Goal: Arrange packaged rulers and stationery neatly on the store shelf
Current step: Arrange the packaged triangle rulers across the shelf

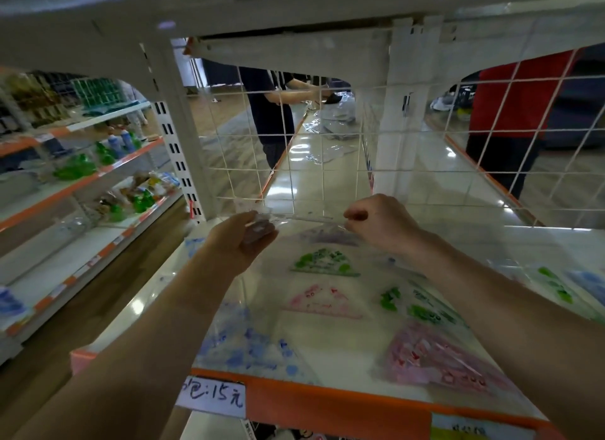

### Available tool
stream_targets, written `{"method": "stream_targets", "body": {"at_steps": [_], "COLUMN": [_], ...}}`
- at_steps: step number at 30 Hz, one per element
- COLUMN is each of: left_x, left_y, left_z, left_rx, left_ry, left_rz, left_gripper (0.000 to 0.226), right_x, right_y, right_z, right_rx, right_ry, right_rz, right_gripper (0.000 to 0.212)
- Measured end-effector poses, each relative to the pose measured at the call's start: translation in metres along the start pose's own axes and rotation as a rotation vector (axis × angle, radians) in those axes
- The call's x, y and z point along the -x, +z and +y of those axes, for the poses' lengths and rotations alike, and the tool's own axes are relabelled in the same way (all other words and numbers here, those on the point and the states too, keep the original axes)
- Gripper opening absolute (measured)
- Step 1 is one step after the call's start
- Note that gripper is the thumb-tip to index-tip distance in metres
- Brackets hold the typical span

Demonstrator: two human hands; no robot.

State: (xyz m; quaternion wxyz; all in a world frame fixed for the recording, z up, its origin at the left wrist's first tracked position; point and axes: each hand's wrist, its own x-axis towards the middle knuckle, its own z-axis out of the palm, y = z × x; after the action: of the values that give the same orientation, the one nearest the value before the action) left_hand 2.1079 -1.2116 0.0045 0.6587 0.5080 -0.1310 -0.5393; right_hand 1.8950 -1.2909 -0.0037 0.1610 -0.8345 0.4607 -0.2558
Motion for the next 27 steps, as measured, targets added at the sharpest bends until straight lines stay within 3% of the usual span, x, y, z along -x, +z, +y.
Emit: {"method": "stream_targets", "body": {"at_steps": [7, 12, 15, 17, 19, 25, 27], "left_x": [0.006, 0.019, 0.026, 0.03, 0.033, 0.042, 0.043], "left_y": [-0.014, -0.007, 0.0, 0.006, 0.013, 0.037, 0.044], "left_z": [0.006, 0.006, 0.003, -0.001, -0.006, -0.021, -0.027], "left_rx": [-0.021, -0.001, -0.022, -0.053, -0.084, -0.089, -0.069], "left_ry": [0.008, -0.025, -0.06, -0.085, -0.102, -0.114, -0.103], "left_rz": [0.04, -0.156, -0.317, -0.381, -0.421, -0.461, -0.463], "left_gripper": [0.005, 0.013, 0.018, 0.024, 0.024, 0.006, 0.01], "right_x": [-0.009, -0.003, 0.01, 0.021, 0.032, 0.058, 0.067], "right_y": [0.019, 0.011, -0.007, -0.022, -0.034, -0.055, -0.059], "right_z": [0.011, 0.009, 0.0, -0.01, -0.015, -0.01, -0.008], "right_rx": [0.109, 0.157, -0.206, -0.612, -0.789, -0.567, -0.489], "right_ry": [0.036, 0.043, 0.062, 0.159, 0.204, 0.204, 0.201], "right_rz": [-0.056, -0.078, 0.026, -0.015, -0.082, -0.203, -0.245], "right_gripper": [0.015, 0.028, 0.026, 0.022, 0.019, 0.007, 0.01]}}
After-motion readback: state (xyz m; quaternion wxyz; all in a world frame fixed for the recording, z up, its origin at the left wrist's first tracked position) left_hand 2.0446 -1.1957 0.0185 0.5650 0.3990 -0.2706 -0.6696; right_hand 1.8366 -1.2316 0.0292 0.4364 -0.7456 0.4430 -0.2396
